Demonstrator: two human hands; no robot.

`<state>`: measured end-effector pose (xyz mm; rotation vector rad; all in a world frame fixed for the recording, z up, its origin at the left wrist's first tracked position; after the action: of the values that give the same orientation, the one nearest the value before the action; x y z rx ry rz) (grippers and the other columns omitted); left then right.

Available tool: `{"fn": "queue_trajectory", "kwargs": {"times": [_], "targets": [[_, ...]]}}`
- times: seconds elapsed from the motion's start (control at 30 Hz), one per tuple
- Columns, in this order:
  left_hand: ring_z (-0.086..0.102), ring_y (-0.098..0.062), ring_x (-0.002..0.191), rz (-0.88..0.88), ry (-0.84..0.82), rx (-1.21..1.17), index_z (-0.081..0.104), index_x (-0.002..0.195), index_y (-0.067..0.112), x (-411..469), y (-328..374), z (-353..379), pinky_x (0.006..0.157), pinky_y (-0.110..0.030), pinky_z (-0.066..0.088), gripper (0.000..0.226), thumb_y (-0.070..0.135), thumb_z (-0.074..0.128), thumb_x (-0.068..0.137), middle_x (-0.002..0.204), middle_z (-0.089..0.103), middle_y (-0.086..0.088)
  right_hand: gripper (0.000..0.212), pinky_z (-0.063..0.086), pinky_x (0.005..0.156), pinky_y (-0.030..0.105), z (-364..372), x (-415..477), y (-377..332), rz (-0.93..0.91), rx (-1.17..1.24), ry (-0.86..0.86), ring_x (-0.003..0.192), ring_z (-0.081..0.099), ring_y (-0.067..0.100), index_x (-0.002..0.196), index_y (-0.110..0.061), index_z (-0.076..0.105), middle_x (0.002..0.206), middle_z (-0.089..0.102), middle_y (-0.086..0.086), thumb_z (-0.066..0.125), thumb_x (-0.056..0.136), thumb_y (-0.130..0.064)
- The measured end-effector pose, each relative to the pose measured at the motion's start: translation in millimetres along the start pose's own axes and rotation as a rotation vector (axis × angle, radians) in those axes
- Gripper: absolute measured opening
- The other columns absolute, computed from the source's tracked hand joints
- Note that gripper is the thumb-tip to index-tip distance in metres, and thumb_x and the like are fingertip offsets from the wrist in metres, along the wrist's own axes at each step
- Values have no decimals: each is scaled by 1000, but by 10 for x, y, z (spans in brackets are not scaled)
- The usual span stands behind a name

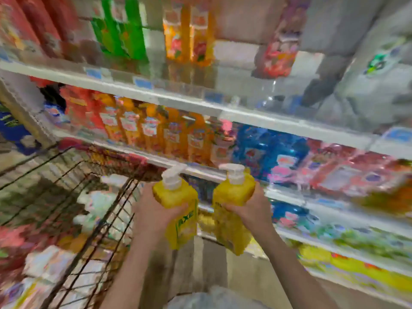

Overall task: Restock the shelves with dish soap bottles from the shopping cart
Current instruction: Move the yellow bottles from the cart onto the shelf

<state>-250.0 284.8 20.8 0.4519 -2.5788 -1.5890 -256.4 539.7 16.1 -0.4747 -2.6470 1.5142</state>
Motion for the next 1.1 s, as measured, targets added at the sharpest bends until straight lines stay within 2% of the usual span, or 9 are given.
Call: {"fn": "queue_trajectory", "kwargs": {"times": [0.1, 0.2, 0.33, 0.4, 0.5, 0.6, 0.7, 0.9, 1.1], "targets": [[60, -23, 93, 86, -242, 68, 51, 113, 16, 90, 12, 634, 76, -36, 47, 86, 48, 88, 42, 101, 62, -2, 84, 42, 80, 32, -293, -143, 576, 180, -5, 179, 107, 59, 30, 123, -14, 43, 114, 61, 8, 88, 58, -41], [56, -17, 79, 156, -467, 137, 48, 94, 24, 28, 46, 1144, 66, -29, 38, 59, 32, 91, 55, 86, 56, 5, 87, 44, 79, 34, -538, -519, 1073, 395, -24, 364, 107, 60, 32, 126, -12, 40, 115, 62, 12, 86, 61, -44], [58, -17, 76, 270, -713, 226, 57, 95, 24, -147, 32, 1664, 58, -30, 40, 50, 26, 90, 57, 78, 61, 6, 77, 38, 71, 32, -837, -1210, 1565, 616, 3, 617, 107, 59, 36, 117, -9, 44, 114, 64, 14, 86, 61, -41], [60, -3, 64, 352, -813, 241, 60, 84, 21, -332, 112, 1864, 53, -15, 42, 37, 11, 87, 61, 66, 65, 12, 72, 37, 69, 33, -989, -1584, 1808, 744, 27, 732, 105, 59, 36, 110, -9, 43, 112, 63, 16, 87, 61, -38], [55, 18, 55, 427, -944, 322, 57, 80, 21, -588, 179, 2133, 52, -5, 40, 41, -6, 82, 61, 79, 70, 2, 70, 39, 72, 36, -1207, -2074, 2088, 894, 59, 886, 104, 58, 38, 108, -7, 42, 111, 61, 17, 87, 61, -36], [60, -2, 64, 408, -1004, 405, 54, 81, 22, -705, 92, 2383, 64, -28, 46, 43, 12, 88, 57, 75, 65, 3, 71, 40, 76, 36, -1369, -2422, 2320, 982, 105, 992, 106, 58, 38, 113, -8, 44, 111, 60, 16, 86, 62, -35], [59, -22, 79, 404, -1034, 472, 49, 88, 20, -899, 87, 2667, 67, -31, 43, 53, 18, 89, 55, 83, 59, -2, 67, 42, 74, 36, -1543, -2672, 2594, 1037, 159, 1068, 102, 59, 39, 105, -11, 41, 108, 61, 16, 87, 61, -32], [62, -27, 82, 364, -998, 440, 52, 91, 19, -1536, 271, 3387, 71, -35, 48, 67, 46, 75, 34, 87, 63, -6, 72, 48, 80, 43, -2208, -2907, 3258, 1074, 199, 1047, 103, 59, 40, 104, -8, 39, 109, 61, 20, 88, 59, -35], [66, -21, 87, 333, -971, 376, 56, 107, 25, -2042, 138, 4304, 74, -41, 54, 90, 63, 83, 29, 95, 67, 1, 66, 40, 71, 36, -3263, -2951, 3724, 970, 128, 985, 100, 60, 39, 97, -11, 36, 106, 61, 18, 87, 60, -33]]}}
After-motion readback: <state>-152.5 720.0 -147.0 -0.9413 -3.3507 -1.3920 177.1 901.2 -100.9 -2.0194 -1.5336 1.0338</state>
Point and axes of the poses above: each hand's wrist, its own x-axis towards the middle knuckle, its own z-axis out of the palm, y = z × x, the point moved 6 cm from there along x, towards the middle knuckle
